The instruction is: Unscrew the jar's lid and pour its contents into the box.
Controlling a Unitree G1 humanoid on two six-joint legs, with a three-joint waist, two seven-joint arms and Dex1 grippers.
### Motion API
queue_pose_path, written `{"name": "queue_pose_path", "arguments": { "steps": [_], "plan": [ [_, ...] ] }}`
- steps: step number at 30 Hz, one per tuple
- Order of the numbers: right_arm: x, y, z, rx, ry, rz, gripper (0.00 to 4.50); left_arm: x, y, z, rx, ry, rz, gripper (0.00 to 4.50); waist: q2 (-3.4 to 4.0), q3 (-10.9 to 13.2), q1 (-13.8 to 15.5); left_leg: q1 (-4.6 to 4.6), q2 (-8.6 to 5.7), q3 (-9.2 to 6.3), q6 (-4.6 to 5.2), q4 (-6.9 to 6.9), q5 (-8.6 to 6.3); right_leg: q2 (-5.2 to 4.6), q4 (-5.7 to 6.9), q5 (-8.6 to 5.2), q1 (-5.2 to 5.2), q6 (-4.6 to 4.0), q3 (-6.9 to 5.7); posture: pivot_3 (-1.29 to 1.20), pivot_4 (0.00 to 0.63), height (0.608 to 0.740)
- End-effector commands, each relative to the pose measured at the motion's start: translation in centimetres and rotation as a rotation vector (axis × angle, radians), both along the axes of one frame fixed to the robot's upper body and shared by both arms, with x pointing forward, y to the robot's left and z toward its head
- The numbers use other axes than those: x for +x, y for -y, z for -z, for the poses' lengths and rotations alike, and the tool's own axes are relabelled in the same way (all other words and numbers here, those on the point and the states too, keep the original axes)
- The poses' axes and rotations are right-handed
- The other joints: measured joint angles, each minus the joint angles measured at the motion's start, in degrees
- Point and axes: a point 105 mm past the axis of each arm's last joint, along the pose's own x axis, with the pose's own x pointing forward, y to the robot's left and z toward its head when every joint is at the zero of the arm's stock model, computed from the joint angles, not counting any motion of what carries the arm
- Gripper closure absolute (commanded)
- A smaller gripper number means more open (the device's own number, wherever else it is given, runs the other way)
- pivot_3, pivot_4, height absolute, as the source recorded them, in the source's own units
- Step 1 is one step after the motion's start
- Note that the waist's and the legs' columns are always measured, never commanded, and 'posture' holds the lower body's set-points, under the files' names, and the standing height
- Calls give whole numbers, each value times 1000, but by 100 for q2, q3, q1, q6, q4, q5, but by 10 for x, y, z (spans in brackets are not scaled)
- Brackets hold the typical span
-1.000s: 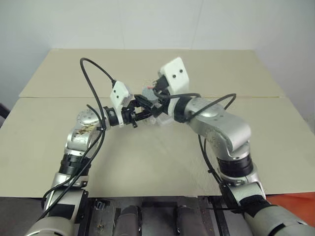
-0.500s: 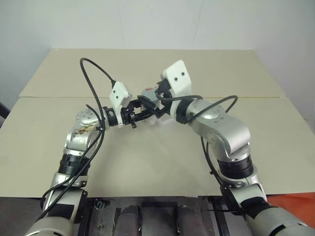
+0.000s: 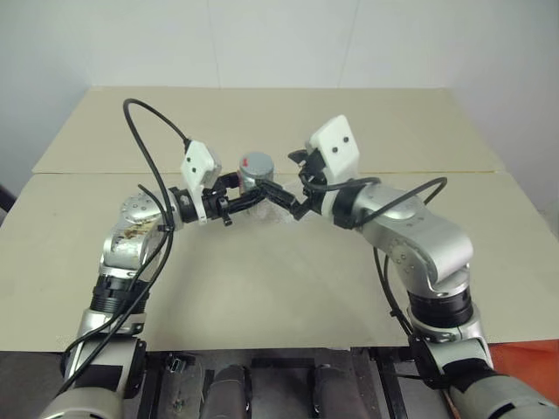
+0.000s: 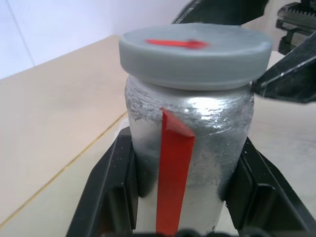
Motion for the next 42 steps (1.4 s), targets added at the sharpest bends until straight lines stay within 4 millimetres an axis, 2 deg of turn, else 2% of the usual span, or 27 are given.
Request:
{"name": "queue_pose_path", "arguments": {
  "steps": [1,10,14,18,27,37,42],
  "plan": [
    [0,12,-13,29,49,38,39,-9,1,-14,-12,56,33,2599,0,0,1,0,0,1,0,0,0,0,0,0,0,0,0,0,150,740],
    [-7,16,-12,11,48,-8,39,-9,0,-13,-4,49,42,2599,0,0,2,0,0,5,0,0,0,0,-1,0,0,0,0,0,150,740],
    [-22,22,-8,-17,29,-133,39,-6,-3,-11,8,37,41,2599,0,0,15,-1,-1,4,1,0,0,0,-3,0,2,0,-1,0,150,740],
    [-32,19,-17,34,28,-242,39,-6,1,-11,0,26,69,2599,0,0,7,0,-2,3,2,1,1,0,-11,0,2,0,-1,0,150,740],
    [-24,-11,-26,69,41,-285,39,-10,13,-11,2,18,158,2599,0,0,-5,6,-1,3,2,2,3,1,-1,0,2,0,2,0,150,740],
    [-12,-21,-21,65,22,-282,39,-19,17,-13,-17,20,215,2599,0,0,6,4,-1,7,1,2,4,1,0,0,1,0,0,0,150,740],
    [-13,-22,-21,65,18,-295,39,-20,17,-13,-16,22,217,2599,0,0,6,4,-1,7,1,2,4,0,6,0,2,0,0,0,150,740]
  ]
}}
